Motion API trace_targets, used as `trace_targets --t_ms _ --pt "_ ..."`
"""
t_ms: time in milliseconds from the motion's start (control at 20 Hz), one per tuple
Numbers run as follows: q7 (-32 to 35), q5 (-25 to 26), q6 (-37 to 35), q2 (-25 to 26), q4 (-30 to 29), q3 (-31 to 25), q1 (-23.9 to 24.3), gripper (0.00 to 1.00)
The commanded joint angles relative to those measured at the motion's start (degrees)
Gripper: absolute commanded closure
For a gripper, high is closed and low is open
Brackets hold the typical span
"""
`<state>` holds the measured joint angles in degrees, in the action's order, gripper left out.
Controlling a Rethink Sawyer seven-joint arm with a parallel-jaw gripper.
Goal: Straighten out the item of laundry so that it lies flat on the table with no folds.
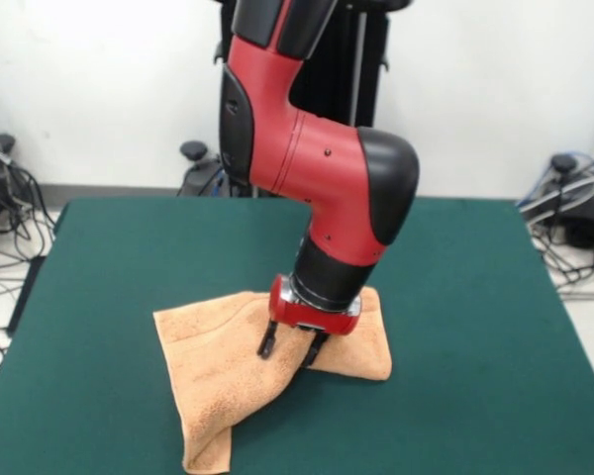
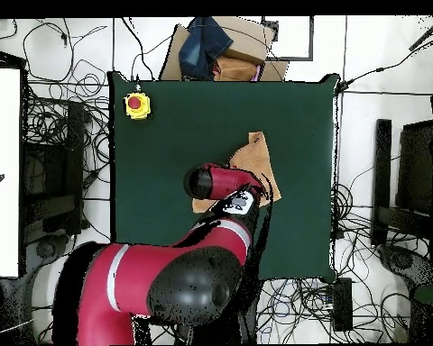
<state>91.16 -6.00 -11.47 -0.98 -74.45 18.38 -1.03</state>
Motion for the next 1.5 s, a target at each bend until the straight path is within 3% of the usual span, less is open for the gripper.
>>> trace_targets --t_ms 50,400,1500 --pt "9.08 0.00 0.44 2.50 -0.49 -5.52 0.88 0.00" --pt "9.85 0.18 2.77 2.56 -1.36 -5.91 0.79 0.00" --pt "10.51 -0.96 0.97 3.31 -0.33 -4.74 -0.03 0.00"
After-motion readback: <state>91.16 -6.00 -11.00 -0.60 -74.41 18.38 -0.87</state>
